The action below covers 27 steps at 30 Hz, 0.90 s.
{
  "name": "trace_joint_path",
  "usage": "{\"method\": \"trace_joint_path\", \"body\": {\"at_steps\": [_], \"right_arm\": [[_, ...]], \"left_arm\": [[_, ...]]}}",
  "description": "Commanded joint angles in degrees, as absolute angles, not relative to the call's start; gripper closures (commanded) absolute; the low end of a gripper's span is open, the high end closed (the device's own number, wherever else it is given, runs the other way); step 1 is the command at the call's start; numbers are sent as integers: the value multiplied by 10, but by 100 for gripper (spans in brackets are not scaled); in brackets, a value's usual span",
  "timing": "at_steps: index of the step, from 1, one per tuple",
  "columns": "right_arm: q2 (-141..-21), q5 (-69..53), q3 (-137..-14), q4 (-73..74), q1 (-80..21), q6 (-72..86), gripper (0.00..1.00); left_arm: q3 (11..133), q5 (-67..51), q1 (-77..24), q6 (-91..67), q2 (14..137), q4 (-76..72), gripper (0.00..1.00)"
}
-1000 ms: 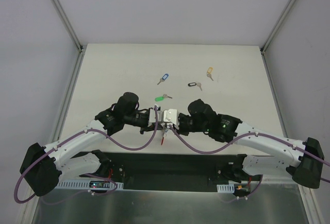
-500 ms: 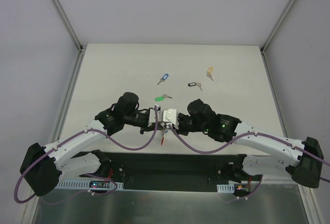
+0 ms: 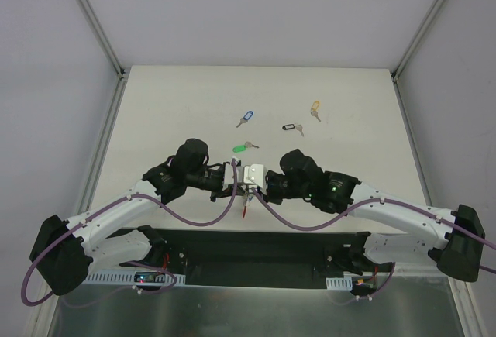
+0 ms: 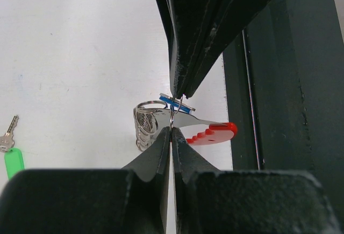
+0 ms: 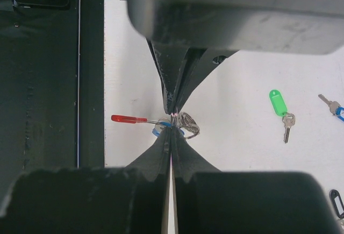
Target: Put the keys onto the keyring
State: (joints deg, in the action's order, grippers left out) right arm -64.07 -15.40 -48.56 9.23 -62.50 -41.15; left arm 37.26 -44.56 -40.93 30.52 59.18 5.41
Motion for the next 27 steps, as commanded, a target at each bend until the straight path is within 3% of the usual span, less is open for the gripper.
{"method": "trace_joint_path", "body": {"at_steps": [1, 27], "right_arm": [[-649, -156, -500, 80, -628, -405, 99], [-668, -227, -524, 106, -574, -408, 99]], "left_arm": [[388, -461, -413, 307, 592, 50, 100], [385, -495, -440, 351, 589, 85, 100]]}}
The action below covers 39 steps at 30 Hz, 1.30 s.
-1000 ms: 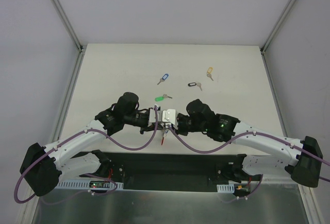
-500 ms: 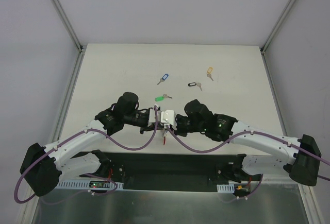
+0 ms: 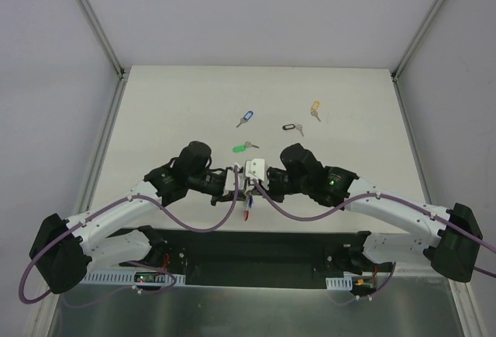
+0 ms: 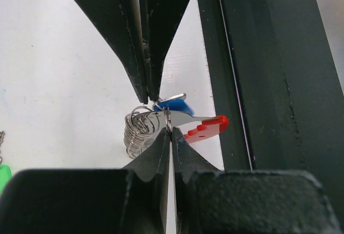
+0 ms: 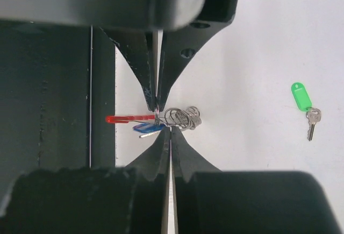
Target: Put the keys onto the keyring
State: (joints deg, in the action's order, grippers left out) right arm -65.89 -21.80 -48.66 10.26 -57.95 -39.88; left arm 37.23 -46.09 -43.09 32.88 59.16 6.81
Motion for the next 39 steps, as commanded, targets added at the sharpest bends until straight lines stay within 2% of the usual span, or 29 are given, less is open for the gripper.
{"method": "trace_joint_path", "body": {"at_steps": [1, 12, 39], "right_arm": [[-670, -228, -526, 108, -573, -410, 99], [-660, -230, -530, 121, -581, -409, 99], [-662, -120, -509, 57, -650, -361, 99]], "left_arm": [[386, -494, -441, 351, 587, 86, 100], [410, -425, -441, 295, 603, 86, 100], [428, -427, -440, 174, 611, 38, 100]]}}
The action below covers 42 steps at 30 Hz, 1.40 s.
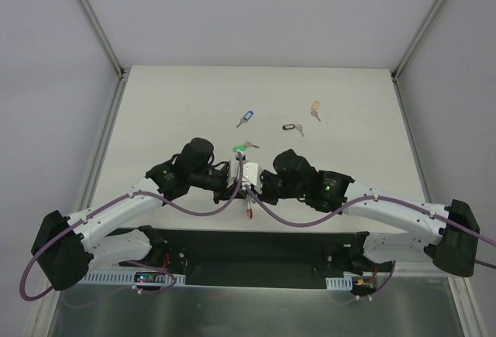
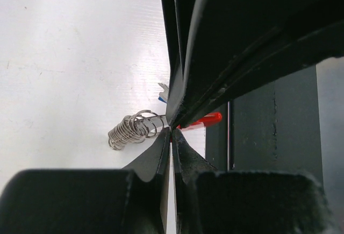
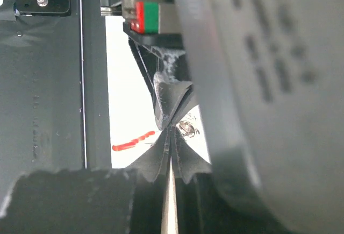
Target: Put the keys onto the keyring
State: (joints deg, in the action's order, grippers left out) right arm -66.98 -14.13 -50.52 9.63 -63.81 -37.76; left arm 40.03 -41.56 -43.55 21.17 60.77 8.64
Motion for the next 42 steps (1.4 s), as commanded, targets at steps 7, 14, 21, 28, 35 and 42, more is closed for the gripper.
{"method": "trace_joint_path", "body": {"at_steps": [7, 14, 21, 28, 35, 42], "right_arm": [[-657, -98, -497, 68, -661, -362, 99], [-648, -88, -489, 101, -661, -373, 99], [-633, -81, -482, 105, -661, -367, 91], [-591, -75, -470, 85, -654, -344, 68], [-558, -90, -437, 59, -613, -304, 67], [-567, -112, -433, 37, -611, -294, 67]], "left_arm": [[426, -418, -439, 159, 606, 32, 100], [428, -417, -427, 151, 606, 32, 100], [422, -430, -426, 174, 600, 33, 100], [414, -428, -426, 195, 596, 32, 100], [412, -425, -426, 197, 600, 32, 100], [415, -421, -426, 192, 606, 32, 100]]}}
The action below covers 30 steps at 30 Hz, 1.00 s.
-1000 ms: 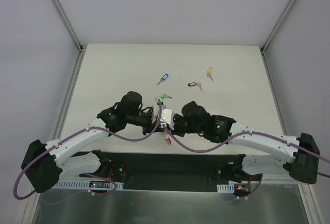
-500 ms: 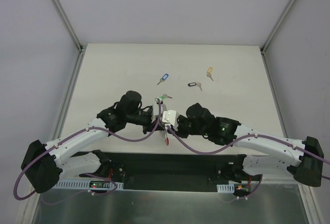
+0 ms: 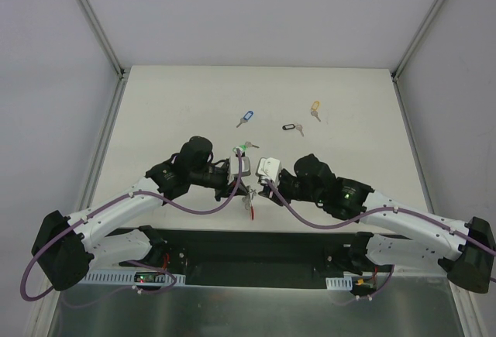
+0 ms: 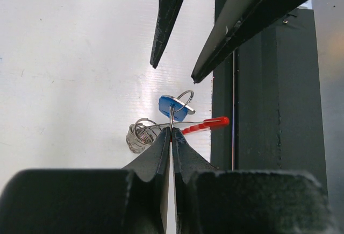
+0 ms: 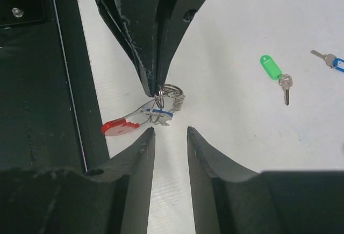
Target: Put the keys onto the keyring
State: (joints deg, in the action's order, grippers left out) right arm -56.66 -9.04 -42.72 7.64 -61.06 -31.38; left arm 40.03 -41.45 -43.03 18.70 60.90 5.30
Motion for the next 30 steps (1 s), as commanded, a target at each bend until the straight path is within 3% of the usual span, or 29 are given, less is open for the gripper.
{"method": "trace_joint_path", "body": {"at_steps": [1, 18, 21, 25, 30], "right_arm": [[-568, -114, -437, 32, -611, -294, 66], [-609, -139, -460, 21, -614, -298, 64], [-611, -135, -460, 21, -614, -301, 70], [-613, -135, -457, 23, -615, -302, 98], [-608, -127, -447, 28, -619, -301, 99]], "left_arm": [[416, -421, -426, 192, 606, 33, 100], [417, -410, -426, 186, 606, 32, 100], [417, -410, -426, 186, 606, 32, 100], [417, -405, -426, 184, 604, 32, 100], [417, -394, -425, 160, 601, 22, 100]]}}
